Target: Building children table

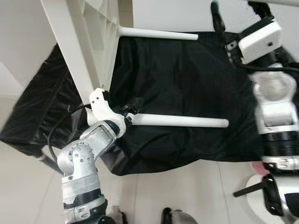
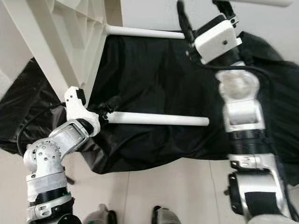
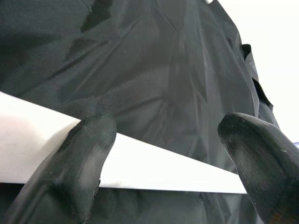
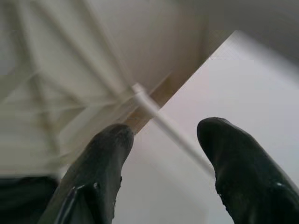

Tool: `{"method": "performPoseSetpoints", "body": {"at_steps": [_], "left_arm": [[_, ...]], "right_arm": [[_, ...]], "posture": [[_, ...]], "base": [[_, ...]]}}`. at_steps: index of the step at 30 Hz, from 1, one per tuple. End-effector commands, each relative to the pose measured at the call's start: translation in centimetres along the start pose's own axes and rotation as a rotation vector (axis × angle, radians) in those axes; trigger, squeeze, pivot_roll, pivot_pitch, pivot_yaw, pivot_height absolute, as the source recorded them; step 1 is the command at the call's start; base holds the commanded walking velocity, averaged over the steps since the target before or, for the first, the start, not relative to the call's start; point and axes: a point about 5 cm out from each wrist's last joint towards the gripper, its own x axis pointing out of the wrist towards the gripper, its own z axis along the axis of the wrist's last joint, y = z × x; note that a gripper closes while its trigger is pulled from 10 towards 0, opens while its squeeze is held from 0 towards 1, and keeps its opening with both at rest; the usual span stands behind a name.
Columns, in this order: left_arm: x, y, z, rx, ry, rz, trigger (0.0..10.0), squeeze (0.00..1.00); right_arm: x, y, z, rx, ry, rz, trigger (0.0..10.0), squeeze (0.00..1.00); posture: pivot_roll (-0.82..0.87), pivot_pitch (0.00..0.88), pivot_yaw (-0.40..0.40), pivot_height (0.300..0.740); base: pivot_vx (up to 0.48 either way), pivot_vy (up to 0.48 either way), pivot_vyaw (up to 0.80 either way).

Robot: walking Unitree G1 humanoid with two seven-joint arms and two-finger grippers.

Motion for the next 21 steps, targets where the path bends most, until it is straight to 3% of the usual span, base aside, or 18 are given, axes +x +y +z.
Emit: {"method": "performPoseSetpoints", "body": {"at_steps": [1, 2, 5, 6, 7, 9, 13, 17, 20, 21], "left_arm": [[1.8, -3.7, -1.1, -0.027, 0.031, -0.113, 10.0, 0.00], [1.7, -4.1, -0.5, 0.139, 0.006, -0.125, 10.0, 0.00], [1.5, -4.1, -0.2, 0.211, -0.001, -0.124, 10.0, 0.00], [1.1, -4.0, -0.1, 0.275, -0.014, -0.122, 10.0, 0.00], [1.1, -4.0, -0.1, 0.275, -0.014, -0.122, 10.0, 0.00], [0.7, -4.0, 0.2, 0.438, -0.012, -0.116, 10.0, 0.00], [0.4, -3.8, 0.3, 0.451, -0.024, -0.117, 10.0, 0.00], [-0.5, -2.9, 0.4, 0.568, -0.100, -0.090, 10.0, 0.00], [-0.7, -2.8, 0.4, 0.592, -0.118, -0.082, 10.0, 0.00], [-1.0, -2.5, 0.3, 0.591, -0.138, -0.083, 10.0, 0.00]], "right_arm": [[-0.5, 0.1, 0.1, 0.057, 0.030, -0.086, 10.0, 0.00], [-2.7, 2.4, -0.9, 0.230, 0.160, -0.286, 10.0, 0.00], [-3.5, 3.7, -1.1, 0.305, 0.208, -0.351, 10.0, 0.00], [-3.9, 4.7, -1.4, 0.394, 0.253, -0.440, 10.0, 0.00], [-3.9, 4.7, -1.4, 0.394, 0.253, -0.440, 10.0, 0.00], [-4.9, 6.2, -2.1, 0.510, 0.349, -0.570, 10.0, 0.00], [-5.3, 7.0, -2.3, 0.564, 0.389, -0.602, 10.0, 0.00], [-7.1, 10.0, -2.4, 0.657, 0.494, -0.597, 10.0, 0.00], [-7.4, 10.6, -2.2, 0.672, 0.523, -0.593, 10.0, 0.00], [-7.9, 11.2, -2.1, 0.683, 0.542, -0.579, 10.0, 0.60]], "posture": [[0.04, 0.191, 0.052, 0.740], [0.06, 0.209, 0.052, 0.740], [0.06, 0.217, 0.060, 0.740], [0.06, 0.239, 0.055, 0.740], [0.06, 0.239, 0.055, 0.740], [0.08, 0.242, 0.046, 0.740], [0.07, 0.260, 0.045, 0.740], [0.08, 0.259, 0.036, 0.740], [0.08, 0.259, 0.036, 0.740], [0.08, 0.241, 0.033, 0.740]], "base": [[0.000, 0.000, 0.00], [0.000, 0.000, 0.00], [0.000, 0.000, 0.00], [0.000, 0.000, 0.00], [0.000, 0.000, 0.00], [0.000, 0.000, 0.00], [0.000, 0.000, 0.00], [0.000, 0.000, 0.00], [0.000, 0.000, 0.00], [0.000, 0.000, 0.00]]}}
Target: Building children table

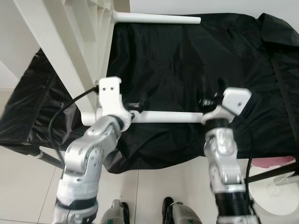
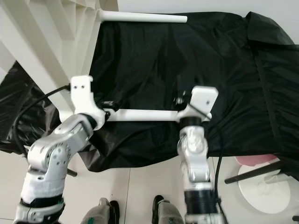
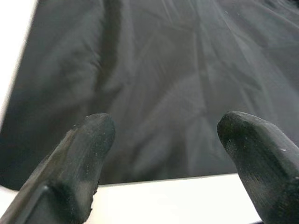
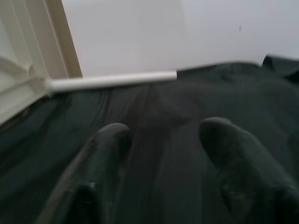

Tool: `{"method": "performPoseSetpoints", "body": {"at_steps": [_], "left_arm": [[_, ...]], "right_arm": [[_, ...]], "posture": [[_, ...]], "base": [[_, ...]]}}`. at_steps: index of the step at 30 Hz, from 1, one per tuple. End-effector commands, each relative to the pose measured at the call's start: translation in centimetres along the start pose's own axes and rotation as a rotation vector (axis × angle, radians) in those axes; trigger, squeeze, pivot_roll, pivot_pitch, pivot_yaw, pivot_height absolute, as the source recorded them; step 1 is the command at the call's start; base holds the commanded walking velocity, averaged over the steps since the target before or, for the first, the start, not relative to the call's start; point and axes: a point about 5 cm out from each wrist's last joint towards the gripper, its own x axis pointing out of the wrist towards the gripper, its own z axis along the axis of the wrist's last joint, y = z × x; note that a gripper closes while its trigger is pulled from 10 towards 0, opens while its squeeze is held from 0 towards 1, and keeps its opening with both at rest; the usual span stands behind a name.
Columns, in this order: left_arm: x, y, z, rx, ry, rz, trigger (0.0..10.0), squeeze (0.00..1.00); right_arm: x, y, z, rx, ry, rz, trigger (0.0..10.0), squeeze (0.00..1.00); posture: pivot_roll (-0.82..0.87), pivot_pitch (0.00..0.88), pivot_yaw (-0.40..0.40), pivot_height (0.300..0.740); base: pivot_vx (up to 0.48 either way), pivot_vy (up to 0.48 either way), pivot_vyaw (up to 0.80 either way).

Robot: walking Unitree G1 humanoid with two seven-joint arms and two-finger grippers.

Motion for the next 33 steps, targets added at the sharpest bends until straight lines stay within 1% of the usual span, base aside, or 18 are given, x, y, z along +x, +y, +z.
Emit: {"method": "performPoseSetpoints", "body": {"at_steps": [1, 2, 3, 4, 5, 6, 9, 10, 13, 14, 17, 18, 20, 21, 22, 23, 30, 33], "left_arm": [[-0.4, -0.6, -0.2, 0.018, -0.020, -0.132, 10.0, 0.00], [-0.6, -0.6, -0.1, 0.044, -0.038, -0.149, 10.0, 0.00], [-0.6, -0.6, -0.1, 0.044, -0.038, -0.149, 10.0, 0.00], [-0.8, -0.5, 0.0, 0.061, -0.060, -0.157, 10.0, 0.54], [-0.9, -0.5, -0.1, 0.073, -0.072, -0.161, 10.0, 0.54], [-1.0, -0.9, 0.2, 0.120, -0.088, -0.183, 10.0, 1.00], [-1.1, -1.1, 0.3, 0.153, -0.099, -0.198, 10.0, 1.00], [-1.7, -1.8, -1.1, 0.178, -0.057, -0.269, 10.0, 1.00], [-2.0, -2.1, -1.9, 0.194, -0.031, -0.298, 10.0, 1.00], [-2.1, -2.0, -3.0, 0.157, 0.023, -0.301, 10.0, 1.00], [-2.6, -2.2, -4.0, 0.160, 0.062, -0.326, 10.0, 1.00], [-3.8, -2.2, -5.4, 0.117, 0.132, -0.351, 10.0, 1.00], [-4.2, -2.1, -5.8, 0.113, 0.145, -0.354, 10.0, 1.00], [-4.6, -2.0, -5.9, 0.123, 0.155, -0.363, 10.0, 0.33], [-4.6, -2.0, -5.9, 0.123, 0.155, -0.363, 10.0, 0.33], [-4.8, -1.8, -6.1, 0.122, 0.163, -0.360, 10.0, 0.00], [-5.4, -1.9, -6.1, 0.052, 0.163, -0.324, 10.0, 0.00], [-5.5, -1.9, -6.3, 0.092, 0.170, -0.305, 10.0, 0.00]], "right_arm": [[-0.5, 0.4, -0.3, 0.010, 0.023, 0.010, 10.0, 0.60], [-0.9, 0.5, -0.6, 0.022, 0.038, 0.020, 10.0, 1.00], [-0.9, 0.5, -0.6, 0.022, 0.038, 0.020, 10.0, 1.00], [-1.2, 0.4, -0.9, 0.019, 0.057, 0.020, 10.0, 1.00], [-1.5, 0.4, -1.3, 0.016, 0.071, 0.019, 10.0, 1.00], [-1.6, 0.3, -1.4, 0.013, 0.077, 0.018, 10.0, 1.00], [-1.6, 0.2, -1.4, 0.011, 0.080, 0.015, 10.0, 1.00], [-1.9, 0.0, -1.8, -0.001, 0.093, 0.011, 10.0, 1.00], [-2.0, -0.2, -1.9, -0.008, 0.099, 0.010, 10.0, 1.00], [-2.2, -0.3, -2.2, -0.008, 0.113, 0.007, 10.0, 1.00], [-2.5, -0.5, -2.5, -0.011, 0.130, 0.014, 10.0, 1.00], [-3.1, -0.5, -3.2, -0.008, 0.159, 0.040, 10.0, 0.99], [-3.2, -0.4, -3.3, -0.004, 0.162, 0.056, 10.0, 0.99], [-3.2, -0.2, -3.3, 0.009, 0.168, 0.077, 10.0, 0.00], [-3.2, -0.2, -3.3, 0.009, 0.168, 0.077, 10.0, 0.00], [-3.1, -0.1, -3.4, 0.009, 0.172, 0.088, 10.0, 0.00], [-2.8, 0.3, -3.2, 0.003, 0.145, 0.129, 10.0, 0.00], [-2.8, 0.1, -2.7, -0.045, 0.116, 0.140, 10.0, 0.00]], "posture": [[0.08, 0.241, 0.033, 0.740], [0.08, 0.241, 0.033, 0.740], [0.08, 0.241, 0.033, 0.740], [0.08, 0.243, 0.021, 0.740], [0.08, 0.225, 0.023, 0.740], [0.09, 0.221, 0.024, 0.740], [0.09, 0.221, 0.024, 0.740], [0.09, 0.216, 0.009, 0.740], [0.09, 0.216, 0.009, 0.740], [0.09, 0.214, 0.005, 0.740], [0.09, 0.187, 0.001, 0.740], [0.11, 0.171, -0.018, 0.740], [0.11, 0.171, -0.018, 0.740], [0.12, 0.177, -0.019, 0.740], [0.12, 0.177, -0.019, 0.740], [0.12, 0.183, -0.029, 0.740], [0.13, 0.154, -0.039, 0.740], [0.13, 0.157, -0.046, 0.740]], "base": [[0.000, 0.000, 0.00], [0.000, 0.000, 0.00], [0.000, 0.000, 0.00], [0.000, 0.000, 0.00], [0.000, 0.000, 0.00], [0.000, 0.000, 0.00], [0.000, 0.000, 0.00], [0.000, 0.000, 0.00], [0.000, 0.000, 0.00], [0.000, 0.000, 0.00], [0.000, 0.000, 0.00], [0.000, 0.000, 0.00], [0.000, 0.000, 0.00], [0.000, 0.000, 0.00], [0.000, 0.000, 0.00], [0.000, 0.000, 0.00], [0.000, 0.000, 0.00], [0.000, 0.000, 0.00]]}}
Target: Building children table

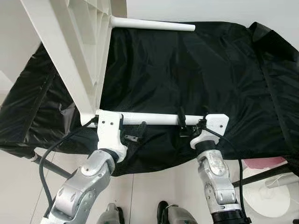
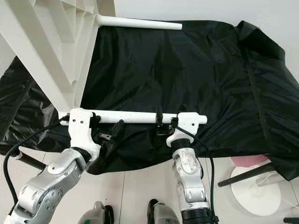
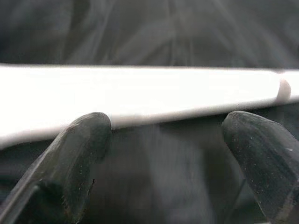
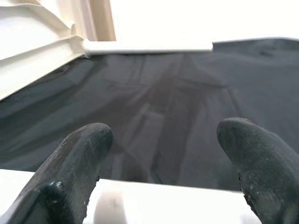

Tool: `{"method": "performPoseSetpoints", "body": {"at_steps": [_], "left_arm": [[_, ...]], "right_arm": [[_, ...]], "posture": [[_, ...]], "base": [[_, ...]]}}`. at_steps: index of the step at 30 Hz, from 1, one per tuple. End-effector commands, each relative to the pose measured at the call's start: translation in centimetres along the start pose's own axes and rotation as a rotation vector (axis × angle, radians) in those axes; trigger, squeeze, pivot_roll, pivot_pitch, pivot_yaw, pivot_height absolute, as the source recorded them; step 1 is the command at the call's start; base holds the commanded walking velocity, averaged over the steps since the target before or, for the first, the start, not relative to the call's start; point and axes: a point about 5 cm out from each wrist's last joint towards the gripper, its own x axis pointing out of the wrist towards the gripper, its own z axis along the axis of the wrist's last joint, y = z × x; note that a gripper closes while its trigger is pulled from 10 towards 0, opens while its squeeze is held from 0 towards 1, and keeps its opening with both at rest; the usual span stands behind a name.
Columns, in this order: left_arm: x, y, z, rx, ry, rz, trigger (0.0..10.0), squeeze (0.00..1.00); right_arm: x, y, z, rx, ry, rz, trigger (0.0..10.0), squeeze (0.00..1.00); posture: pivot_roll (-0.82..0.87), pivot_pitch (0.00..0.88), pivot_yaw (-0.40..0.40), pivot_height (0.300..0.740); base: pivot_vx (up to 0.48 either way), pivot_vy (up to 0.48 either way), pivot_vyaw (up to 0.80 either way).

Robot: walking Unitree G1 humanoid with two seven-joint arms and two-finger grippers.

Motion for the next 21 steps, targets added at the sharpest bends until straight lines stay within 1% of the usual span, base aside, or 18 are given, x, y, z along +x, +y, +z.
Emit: {"method": "performPoseSetpoints", "body": {"at_steps": [1, 2, 3, 4, 5, 6, 7, 9, 10, 11, 12, 13, 15, 16, 17, 19, 20, 21], "left_arm": [[-0.2, -1.1, -0.8, 0.011, 0.042, -0.203, 10.0, 0.00], [-0.2, -1.1, -0.8, 0.011, 0.042, -0.203, 10.0, 0.00], [-0.3, -1.1, -1.0, 0.021, 0.050, -0.193, 10.0, 0.11], [-0.4, -1.1, -1.1, 0.023, 0.056, -0.189, 10.0, 1.00], [-0.4, -1.1, -1.1, 0.023, 0.056, -0.189, 10.0, 1.00], [-0.5, -1.1, -1.2, -0.006, 0.067, -0.182, 10.0, 1.00], [-0.4, -1.0, -1.3, -0.002, 0.068, -0.158, 10.0, 1.00], [-0.4, -1.0, -1.3, -0.002, 0.068, -0.158, 10.0, 1.00], [-0.2, -0.9, -1.0, -0.002, 0.057, -0.145, 10.0, 0.88], [-0.2, -0.9, -1.0, -0.002, 0.057, -0.145, 10.0, 0.88], [-0.1, -1.0, -0.4, 0.007, 0.019, -0.153, 10.0, 0.00], [-0.2, -1.0, 0.1, 0.031, -0.021, -0.153, 10.0, 0.00], [-0.2, -1.0, 0.5, 0.046, -0.046, -0.156, 10.0, 0.00], [-0.2, -1.0, 0.5, 0.046, -0.046, -0.156, 10.0, 0.00], [-0.4, -0.8, 0.6, 0.071, -0.064, -0.146, 10.0, 0.00], [-0.4, -0.8, 0.6, 0.071, -0.064, -0.146, 10.0, 0.00], [-0.5, -0.2, 0.8, 0.145, -0.108, -0.097, 10.0, 0.00], [-0.5, -0.2, 0.8, 0.145, -0.108, -0.097, 10.0, 0.00]], "right_arm": [[-0.3, -0.4, 0.2, -0.049, -0.015, -0.008, 10.0, 0.00], [-0.3, -0.4, 0.2, -0.049, -0.015, -0.008, 10.0, 0.00], [-0.4, -0.5, 0.3, -0.071, -0.021, -0.010, 10.0, 0.00], [-0.6, -0.7, 0.4, -0.084, -0.024, -0.011, 10.0, 0.00], [-0.6, -0.7, 0.4, -0.084, -0.024, -0.011, 10.0, 0.00], [-0.7, -0.8, 0.3, -0.083, -0.021, -0.013, 10.0, 0.00], [-0.8, -0.9, 0.3, -0.080, -0.021, -0.016, 10.0, 0.00], [-0.8, -0.9, 0.3, -0.080, -0.021, -0.016, 10.0, 0.00], [-0.8, -0.9, 0.3, -0.079, -0.022, -0.013, 10.0, 0.00], [-0.8, -0.9, 0.3, -0.079, -0.022, -0.013, 10.0, 0.00], [-0.7, -0.8, 0.2, -0.075, -0.021, -0.007, 10.0, 0.00], [-0.7, -0.8, 0.1, -0.067, -0.015, -0.007, 10.0, 0.00], [-0.7, -0.8, 0.0, -0.060, -0.010, -0.008, 10.0, 0.00], [-0.7, -0.8, 0.0, -0.060, -0.010, -0.008, 10.0, 0.00], [-0.7, -0.7, -0.2, -0.055, -0.005, -0.006, 10.0, 0.00], [-0.7, -0.7, -0.2, -0.055, -0.005, -0.006, 10.0, 0.00], [-0.9, -0.3, -0.5, -0.020, 0.012, -0.009, 10.0, 0.00], [-0.9, -0.3, -0.5, -0.020, 0.012, -0.009, 10.0, 0.00]], "posture": [[0.13, 0.152, -0.052, 0.740], [0.13, 0.152, -0.052, 0.740], [0.13, 0.147, -0.050, 0.740], [0.13, 0.147, -0.050, 0.740], [0.13, 0.147, -0.050, 0.740], [0.13, 0.141, -0.052, 0.740], [0.12, 0.128, -0.053, 0.740], [0.12, 0.128, -0.053, 0.740], [0.13, 0.121, -0.053, 0.740], [0.13, 0.121, -0.053, 0.740], [0.13, 0.115, -0.054, 0.740], [0.14, 0.109, -0.053, 0.740], [0.14, 0.109, -0.053, 0.740], [0.14, 0.109, -0.053, 0.740], [0.14, 0.100, -0.058, 0.740], [0.14, 0.100, -0.058, 0.740], [0.14, 0.092, -0.062, 0.740], [0.14, 0.092, -0.062, 0.740]], "base": [[0.000, 0.000, 0.00], [0.000, 0.000, 0.00], [0.000, 0.000, 0.00], [0.000, 0.000, 0.00], [0.000, 0.000, 0.00], [0.000, 0.000, 0.00], [0.000, 0.000, 0.00], [0.000, 0.000, 0.00], [0.000, 0.000, 0.00], [0.000, 0.000, 0.00], [0.000, 0.000, 0.00], [0.000, 0.000, 0.00], [0.000, 0.000, 0.00], [0.000, 0.000, 0.00], [0.000, 0.000, 0.00], [0.000, 0.000, 0.00], [0.000, 0.000, 0.00], [0.000, 0.000, 0.00]]}}
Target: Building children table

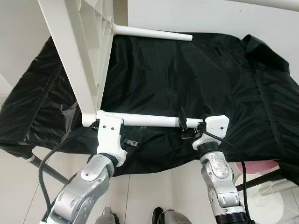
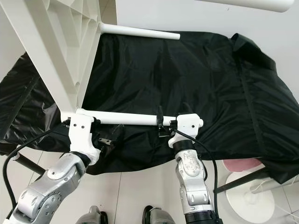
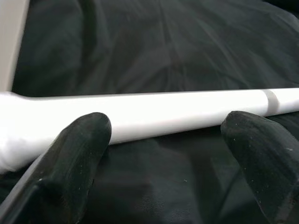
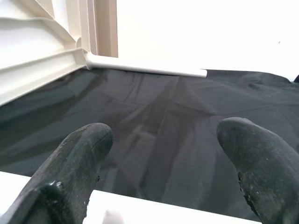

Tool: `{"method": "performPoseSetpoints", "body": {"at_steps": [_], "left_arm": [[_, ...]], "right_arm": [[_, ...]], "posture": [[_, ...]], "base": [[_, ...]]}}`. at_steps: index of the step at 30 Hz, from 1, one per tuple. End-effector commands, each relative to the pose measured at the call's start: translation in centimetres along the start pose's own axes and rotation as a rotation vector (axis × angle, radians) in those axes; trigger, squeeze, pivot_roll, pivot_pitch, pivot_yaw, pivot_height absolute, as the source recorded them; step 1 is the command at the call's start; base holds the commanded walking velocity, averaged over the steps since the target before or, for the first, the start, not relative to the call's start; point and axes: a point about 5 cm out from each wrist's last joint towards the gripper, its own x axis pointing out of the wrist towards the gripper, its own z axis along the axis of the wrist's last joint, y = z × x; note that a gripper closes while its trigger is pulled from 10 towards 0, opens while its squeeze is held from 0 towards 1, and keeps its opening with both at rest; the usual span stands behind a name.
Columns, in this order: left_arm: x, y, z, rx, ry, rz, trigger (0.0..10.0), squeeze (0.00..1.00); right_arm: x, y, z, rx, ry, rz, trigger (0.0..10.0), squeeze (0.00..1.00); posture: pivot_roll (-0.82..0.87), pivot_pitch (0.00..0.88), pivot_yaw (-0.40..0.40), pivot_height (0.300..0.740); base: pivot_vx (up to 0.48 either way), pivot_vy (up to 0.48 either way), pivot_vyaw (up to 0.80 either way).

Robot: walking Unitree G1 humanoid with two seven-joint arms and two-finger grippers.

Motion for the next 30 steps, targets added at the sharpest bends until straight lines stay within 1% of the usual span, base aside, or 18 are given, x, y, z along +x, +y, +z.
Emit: {"method": "performPoseSetpoints", "body": {"at_steps": [1, 2, 7, 11, 13, 18, 21, 30], "left_arm": [[-0.2, -0.7, 0.1, 0.042, -0.028, -0.120, 10.0, 0.00], [-0.4, -0.1, 0.5, 0.071, -0.087, -0.062, 10.0, 0.00], [-0.7, 0.4, 0.7, 0.095, -0.120, -0.026, 10.0, 0.00], [-0.3, 0.1, 0.3, 0.052, -0.079, -0.064, 10.0, 0.00], [-0.2, 0.0, 0.2, 0.042, -0.074, -0.075, 10.0, 0.00], [-0.1, 0.1, 0.1, 0.058, -0.076, -0.077, 10.0, 0.00], [0.0, 0.3, 0.0, 0.059, -0.077, -0.075, 10.0, 0.00], [0.0, 0.2, 0.0, 0.051, -0.080, -0.077, 10.0, 0.00]], "right_arm": [[-0.4, 0.0, -0.7, 0.020, 0.030, -0.008, 10.0, 0.00], [-0.5, 0.4, -1.0, 0.039, 0.042, -0.007, 10.0, 0.00], [-0.6, 0.6, -1.1, 0.045, 0.049, -0.011, 10.0, 0.00], [-0.5, 0.6, -1.4, 0.036, 0.060, -0.003, 10.0, 0.00], [-0.6, 0.6, -1.4, 0.035, 0.061, -0.002, 10.0, 0.00], [-0.6, 0.4, -1.6, 0.027, 0.068, -0.002, 10.0, 0.00], [-0.6, 0.4, -1.7, 0.023, 0.072, -0.004, 10.0, 0.00], [-0.7, 0.3, -1.8, 0.019, 0.081, -0.006, 10.0, 0.00]], "posture": [[0.14, 0.092, -0.062, 0.740], [0.14, 0.084, -0.059, 0.740], [0.14, 0.076, -0.055, 0.740], [0.13, 0.067, -0.052, 0.740], [0.13, 0.067, -0.052, 0.740], [0.12, 0.069, -0.054, 0.740], [0.12, 0.069, -0.054, 0.740], [0.12, 0.083, -0.058, 0.740]], "base": [[0.000, 0.000, 0.00], [0.000, 0.000, 0.00], [0.000, 0.000, 0.00], [0.000, 0.000, 0.00], [0.000, 0.000, 0.00], [0.000, 0.000, 0.00], [0.000, 0.000, 0.00], [0.000, 0.000, 0.00]]}}
